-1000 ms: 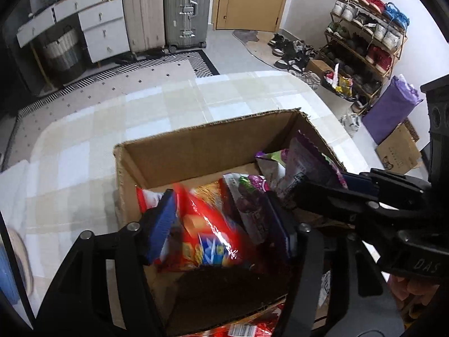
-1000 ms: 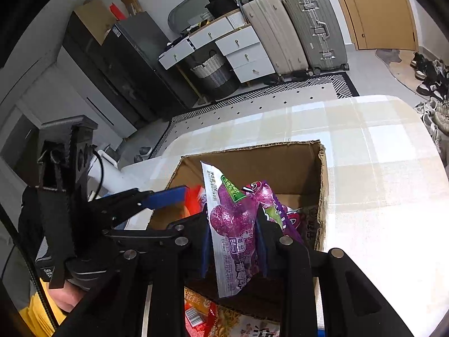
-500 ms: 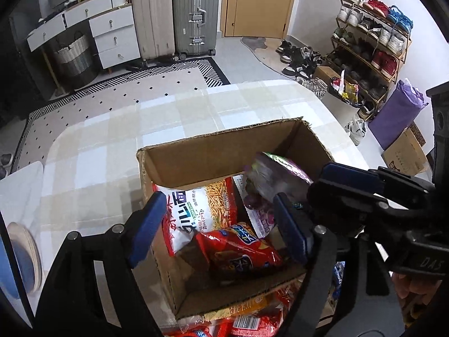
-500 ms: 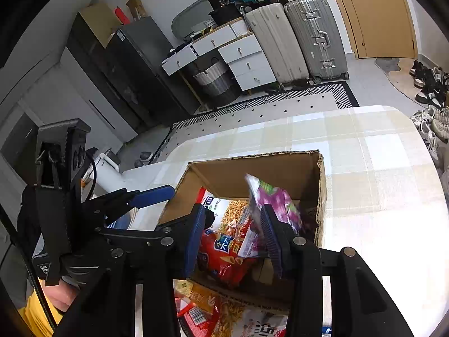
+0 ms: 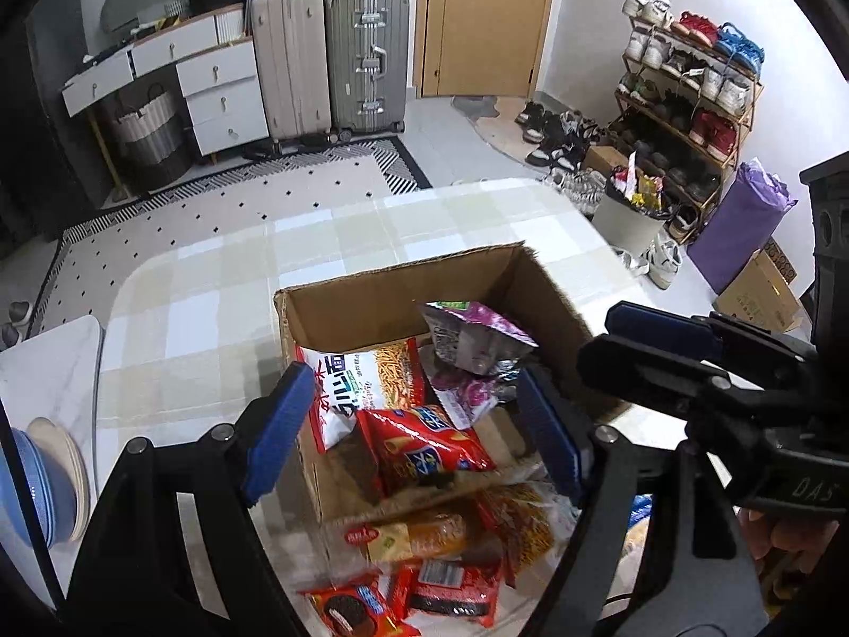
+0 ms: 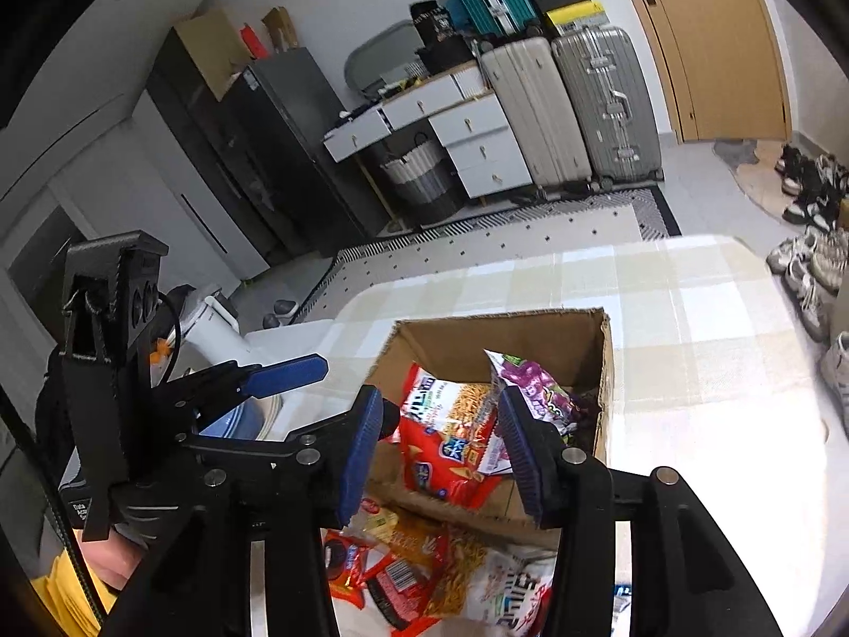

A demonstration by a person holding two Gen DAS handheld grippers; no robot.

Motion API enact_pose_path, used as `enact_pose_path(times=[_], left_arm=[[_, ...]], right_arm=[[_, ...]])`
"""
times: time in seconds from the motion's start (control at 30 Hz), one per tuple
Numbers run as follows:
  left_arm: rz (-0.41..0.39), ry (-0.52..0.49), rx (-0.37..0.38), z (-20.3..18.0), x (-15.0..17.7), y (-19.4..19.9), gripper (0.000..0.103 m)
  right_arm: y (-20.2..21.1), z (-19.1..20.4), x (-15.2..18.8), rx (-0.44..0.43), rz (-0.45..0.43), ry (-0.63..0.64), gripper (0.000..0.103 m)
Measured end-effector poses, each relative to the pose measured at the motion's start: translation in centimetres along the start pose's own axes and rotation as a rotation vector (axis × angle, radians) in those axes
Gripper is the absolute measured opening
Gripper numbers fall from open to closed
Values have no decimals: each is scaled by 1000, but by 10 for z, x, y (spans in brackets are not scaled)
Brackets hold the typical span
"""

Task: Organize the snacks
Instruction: 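Raise both open grippers out of the box and back away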

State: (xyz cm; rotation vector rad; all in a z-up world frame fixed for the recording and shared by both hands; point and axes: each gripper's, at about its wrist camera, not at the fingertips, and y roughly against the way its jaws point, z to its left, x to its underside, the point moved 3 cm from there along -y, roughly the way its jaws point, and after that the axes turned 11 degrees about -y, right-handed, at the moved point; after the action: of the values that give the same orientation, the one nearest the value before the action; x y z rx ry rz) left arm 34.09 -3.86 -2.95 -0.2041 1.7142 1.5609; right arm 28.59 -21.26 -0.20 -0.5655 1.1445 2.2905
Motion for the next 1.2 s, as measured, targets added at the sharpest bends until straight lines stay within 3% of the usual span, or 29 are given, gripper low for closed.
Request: enact_pose_path(times=[0.43, 0.53, 0.6, 0.77, 1.0, 1.1, 1.2], left_arm=[[-193, 3, -49, -37, 10, 145, 80], [-237, 2, -61, -44, 18, 179, 81], [-268, 1, -79, -52, 26, 204, 81], [-320, -5, -101, -73, 51, 251, 85], [-351, 22, -101, -90, 99, 290, 91], [-356, 61, -105, -82, 115, 288, 103], [-379, 92, -123, -74, 136, 290, 103]], right_arm=[[100, 62, 19, -23, -191, 109, 55], [125, 71, 30, -29, -234, 115, 71], [142, 77, 38, -40, -267, 124, 89], [171, 94, 65, -39, -306, 197, 89], [198, 99, 109, 18, -390, 242, 98], [201, 97, 126, 22, -406, 245, 98], [200, 91, 141, 13, -405, 263, 99]])
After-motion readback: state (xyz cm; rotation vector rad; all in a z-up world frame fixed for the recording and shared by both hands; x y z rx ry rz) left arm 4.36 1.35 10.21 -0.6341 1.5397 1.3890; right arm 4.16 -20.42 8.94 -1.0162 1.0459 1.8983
